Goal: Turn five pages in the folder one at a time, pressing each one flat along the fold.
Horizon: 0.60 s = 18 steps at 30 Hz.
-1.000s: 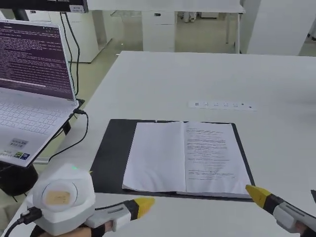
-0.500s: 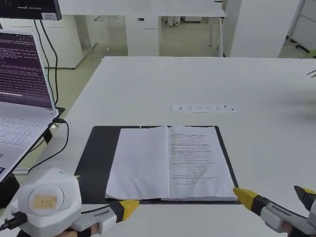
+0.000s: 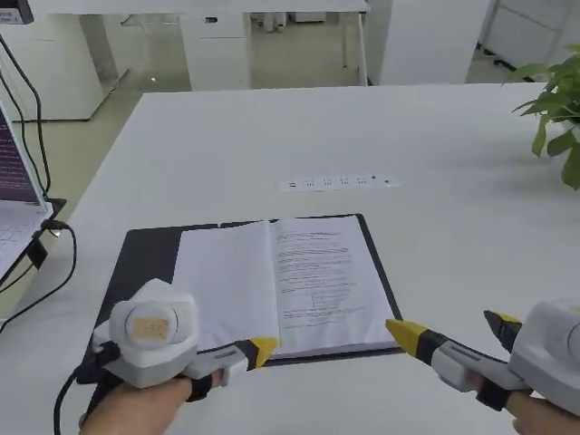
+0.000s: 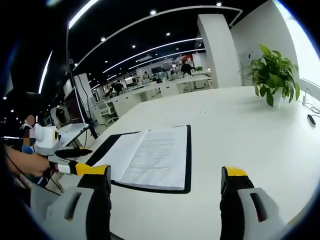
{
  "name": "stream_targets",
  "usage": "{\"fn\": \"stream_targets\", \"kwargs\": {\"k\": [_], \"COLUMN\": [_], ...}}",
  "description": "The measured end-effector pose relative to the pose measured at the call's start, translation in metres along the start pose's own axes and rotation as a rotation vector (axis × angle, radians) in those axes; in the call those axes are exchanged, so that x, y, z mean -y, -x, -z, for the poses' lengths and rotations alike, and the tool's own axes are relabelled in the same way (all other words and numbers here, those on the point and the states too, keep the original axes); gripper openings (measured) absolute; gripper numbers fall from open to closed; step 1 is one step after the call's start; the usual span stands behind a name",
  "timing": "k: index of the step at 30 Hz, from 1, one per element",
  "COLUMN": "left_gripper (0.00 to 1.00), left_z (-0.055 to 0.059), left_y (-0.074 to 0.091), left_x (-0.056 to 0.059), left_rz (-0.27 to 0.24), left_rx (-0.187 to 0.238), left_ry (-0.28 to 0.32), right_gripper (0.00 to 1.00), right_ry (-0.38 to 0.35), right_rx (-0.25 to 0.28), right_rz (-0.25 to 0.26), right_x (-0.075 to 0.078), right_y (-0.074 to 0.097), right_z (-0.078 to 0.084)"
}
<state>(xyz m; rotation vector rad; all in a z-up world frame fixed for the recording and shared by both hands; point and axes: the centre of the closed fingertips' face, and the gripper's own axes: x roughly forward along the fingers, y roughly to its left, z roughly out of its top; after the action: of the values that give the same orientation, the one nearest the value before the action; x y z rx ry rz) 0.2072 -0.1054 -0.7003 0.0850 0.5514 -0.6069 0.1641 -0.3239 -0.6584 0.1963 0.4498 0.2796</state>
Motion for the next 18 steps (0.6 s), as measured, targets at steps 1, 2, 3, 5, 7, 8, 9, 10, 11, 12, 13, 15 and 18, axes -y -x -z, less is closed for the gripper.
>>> {"fn": "stream_targets", "kwargs": {"k": [1, 2, 3, 5, 7, 8, 9, 10, 11, 12, 13, 15, 18], "left_gripper": [0.8, 0.8, 0.8, 0.79, 0.79, 0.78, 0.78, 0.77, 0.77, 0.76, 0.75, 0.75, 0.73], "left_z": [0.0, 0.0, -0.003, -0.006, -0.009, -0.01, -0.011, -0.012, -0.012, -0.012, -0.011, -0.011, -0.011], "left_y": [-0.006, -0.013, -0.022, -0.035, -0.043, -0.05, -0.058, -0.062, -0.068, -0.072, -0.078, -0.084, -0.096], "left_x": [0.003, 0.008, 0.013, 0.022, 0.027, 0.032, 0.036, 0.039, 0.043, 0.045, 0.049, 0.052, 0.059], "left_rz": [0.007, 0.017, 0.025, 0.044, 0.049, 0.057, 0.064, 0.067, 0.07, 0.073, 0.076, 0.074, 0.074], "left_rx": [-0.007, -0.011, -0.008, -0.005, -0.003, -0.002, -0.005, -0.008, -0.011, -0.016, -0.023, -0.028, -0.033], "left_ry": [-0.004, -0.014, -0.025, -0.034, -0.037, -0.038, -0.038, -0.039, -0.047, -0.05, -0.053, -0.064, -0.076], "right_gripper": [0.91, 0.91, 0.91, 0.91, 0.9, 0.9, 0.9, 0.9, 0.9, 0.9, 0.9, 0.89, 0.89], "right_ry": [0.002, 0.003, 0.0, -0.006, -0.011, -0.013, -0.014, -0.014, -0.015, -0.022, -0.025, -0.031, -0.038], "right_rx": [-0.004, -0.005, -0.006, -0.008, -0.009, -0.011, -0.012, -0.012, -0.013, -0.012, -0.013, -0.011, -0.011], "right_rz": [-0.001, 0.0, -0.001, 0.003, 0.003, 0.003, 0.005, 0.008, 0.008, 0.011, 0.014, 0.014, 0.015], "right_x": [-0.001, -0.001, -0.001, 0.0, 0.0, 0.001, 0.002, 0.003, 0.003, 0.005, 0.006, 0.007, 0.008], "right_y": [0.0, 0.0, 0.0, 0.0, 0.0, 0.0, 0.0, 0.0, 0.0, 0.001, 0.001, 0.0, 0.0], "right_z": [0.002, 0.002, 0.003, 0.005, 0.006, 0.007, 0.008, 0.008, 0.009, 0.009, 0.01, 0.01, 0.009]}}
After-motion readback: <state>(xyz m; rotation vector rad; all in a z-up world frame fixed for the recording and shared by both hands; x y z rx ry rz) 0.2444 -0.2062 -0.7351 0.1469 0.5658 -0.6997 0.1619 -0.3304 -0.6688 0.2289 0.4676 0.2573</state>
